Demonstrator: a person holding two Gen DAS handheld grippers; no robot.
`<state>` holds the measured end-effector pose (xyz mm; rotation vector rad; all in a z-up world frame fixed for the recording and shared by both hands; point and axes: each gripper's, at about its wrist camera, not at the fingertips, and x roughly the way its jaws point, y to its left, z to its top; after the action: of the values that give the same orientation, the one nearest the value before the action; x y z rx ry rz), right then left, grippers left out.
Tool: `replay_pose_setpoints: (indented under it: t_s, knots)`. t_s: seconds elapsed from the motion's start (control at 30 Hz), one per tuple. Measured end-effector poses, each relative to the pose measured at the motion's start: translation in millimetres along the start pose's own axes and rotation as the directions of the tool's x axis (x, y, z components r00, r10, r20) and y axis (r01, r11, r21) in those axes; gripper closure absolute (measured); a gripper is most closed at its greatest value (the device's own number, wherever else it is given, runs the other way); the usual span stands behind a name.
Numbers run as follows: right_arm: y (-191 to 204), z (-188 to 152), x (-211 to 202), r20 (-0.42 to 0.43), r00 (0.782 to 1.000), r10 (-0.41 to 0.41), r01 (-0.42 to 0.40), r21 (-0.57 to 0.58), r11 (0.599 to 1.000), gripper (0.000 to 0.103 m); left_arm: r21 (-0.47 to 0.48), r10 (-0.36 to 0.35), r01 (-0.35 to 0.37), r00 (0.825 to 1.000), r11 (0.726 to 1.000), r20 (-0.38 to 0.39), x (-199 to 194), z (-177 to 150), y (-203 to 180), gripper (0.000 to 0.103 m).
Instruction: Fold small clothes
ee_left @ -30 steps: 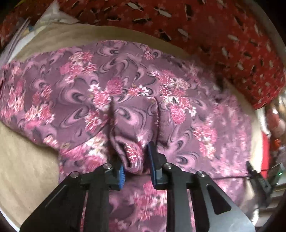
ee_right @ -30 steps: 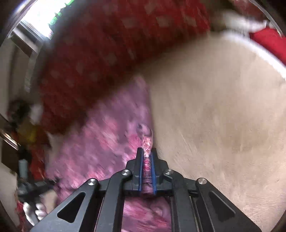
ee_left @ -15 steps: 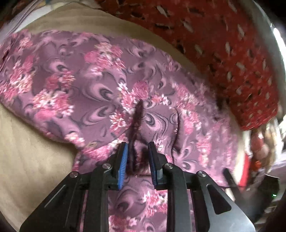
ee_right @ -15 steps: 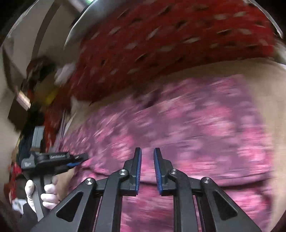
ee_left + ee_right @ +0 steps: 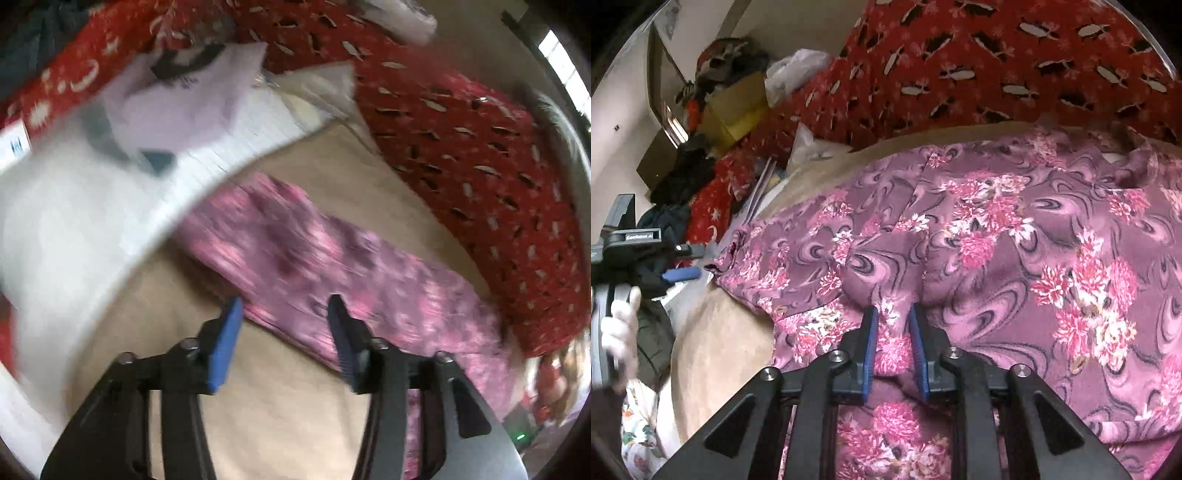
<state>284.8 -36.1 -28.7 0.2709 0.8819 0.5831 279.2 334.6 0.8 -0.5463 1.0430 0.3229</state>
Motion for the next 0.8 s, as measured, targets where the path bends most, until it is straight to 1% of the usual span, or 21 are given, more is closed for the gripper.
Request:
replay_pose_setpoints:
  t_s: [0.1,0.17,0.2,0.23,0.3,0.4,0.47,0.5,0.53,0.57,0.6,0.67,0.7,0.73,0.8]
  knots:
    - [-4,-3,-4,0.004,1.0,0.017,-0.017,0.013,1.0,0.083,0.06,0.041,-0.04,0.999,0.997,-0.014,1,15,9,0.052]
    - [-2,-2,-2,0.007,1.0,0.017,-0.017,0.011,1.0,0.083,0.092,0.052,-0.048,0.998,0.995,-0.04,7,19,9,0.05]
    - [-3,-2,-1,0.005,1.0,0.019,-0.019,0.013,1.0,0.083,0.091,0.048,-0.043,0.998,0.995,-0.049,12,20,12,0.049]
    - [-3,-2,-1,0.006,1.0,0.021,-0.021,0.015,1.0,0.083,0.08,0.038,-0.033,0.997,0.996,-0.067,16,20,17,0.048]
    - [-3,1,1,0.009,1.0,0.027,-0.027,0.018,0.999,0.083,0.028,0.014,-0.011,0.993,1.0,-0.116,30,22,27,0.048]
    - [-4,0,1,0.013,0.999,0.032,-0.032,0.02,0.999,0.083,-0.044,0.006,-0.013,0.99,0.999,-0.144,44,24,29,0.048]
    - [-5,1,1,0.015,0.999,0.037,-0.037,0.023,0.999,0.083,-0.109,-0.021,0.005,0.989,0.994,-0.146,52,26,30,0.049]
    - [-6,1,1,0.015,0.999,0.039,-0.039,0.025,0.999,0.083,-0.147,-0.051,0.029,0.988,0.989,-0.148,54,26,30,0.059]
    - [-6,0,0,0.016,0.999,0.041,-0.041,0.026,0.999,0.083,-0.166,-0.068,0.043,0.987,0.985,-0.149,55,26,30,0.082]
    - [-7,1,0,0.017,0.999,0.042,-0.043,0.027,0.999,0.083,-0.184,-0.092,0.062,0.983,0.981,-0.158,56,26,28,0.095]
    - [-7,1,0,0.017,0.999,0.043,-0.044,0.028,0.999,0.083,-0.194,-0.099,0.067,0.982,0.979,-0.162,55,25,25,0.097]
    - [-7,0,0,0.017,0.999,0.045,-0.045,0.029,0.999,0.083,-0.202,-0.094,0.065,0.986,0.977,-0.135,47,22,21,0.097]
    - [-7,0,0,0.016,0.999,0.046,-0.046,0.031,0.998,0.083,-0.203,-0.105,0.078,0.986,0.976,-0.126,42,21,17,0.098]
    - [-7,1,0,0.014,0.999,0.048,-0.049,0.034,0.998,0.083,-0.21,-0.122,0.095,0.985,0.973,-0.12,36,18,14,0.098]
    - [-7,3,0,-0.001,0.999,0.047,-0.047,0.041,0.998,0.083,-0.232,-0.179,0.149,0.977,0.961,-0.113,23,10,2,0.098]
